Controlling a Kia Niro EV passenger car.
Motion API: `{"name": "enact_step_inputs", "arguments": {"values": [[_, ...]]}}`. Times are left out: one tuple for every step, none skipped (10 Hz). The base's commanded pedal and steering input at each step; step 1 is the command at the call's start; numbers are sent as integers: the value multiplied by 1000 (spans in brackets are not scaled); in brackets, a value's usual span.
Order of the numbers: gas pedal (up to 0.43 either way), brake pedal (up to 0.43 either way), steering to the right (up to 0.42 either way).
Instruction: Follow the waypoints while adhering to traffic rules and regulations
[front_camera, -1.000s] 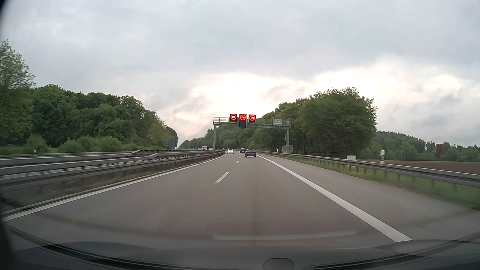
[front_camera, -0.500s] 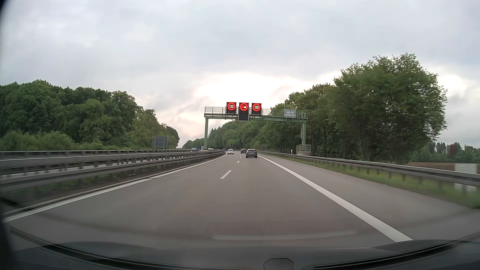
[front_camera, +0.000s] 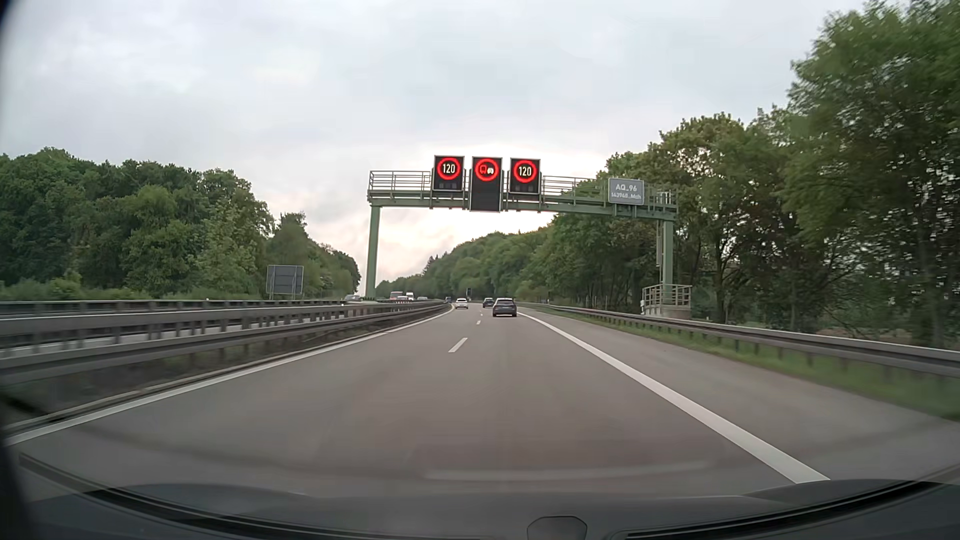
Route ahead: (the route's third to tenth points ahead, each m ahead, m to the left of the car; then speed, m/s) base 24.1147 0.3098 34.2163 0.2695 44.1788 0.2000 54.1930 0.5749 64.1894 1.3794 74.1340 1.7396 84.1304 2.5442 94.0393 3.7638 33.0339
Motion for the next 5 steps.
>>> {"name": "enact_step_inputs", "arguments": {"values": [[370, 0, -9], [370, 0, -8], [370, 0, -7], [370, 0, -7], [370, 0, -7]]}}
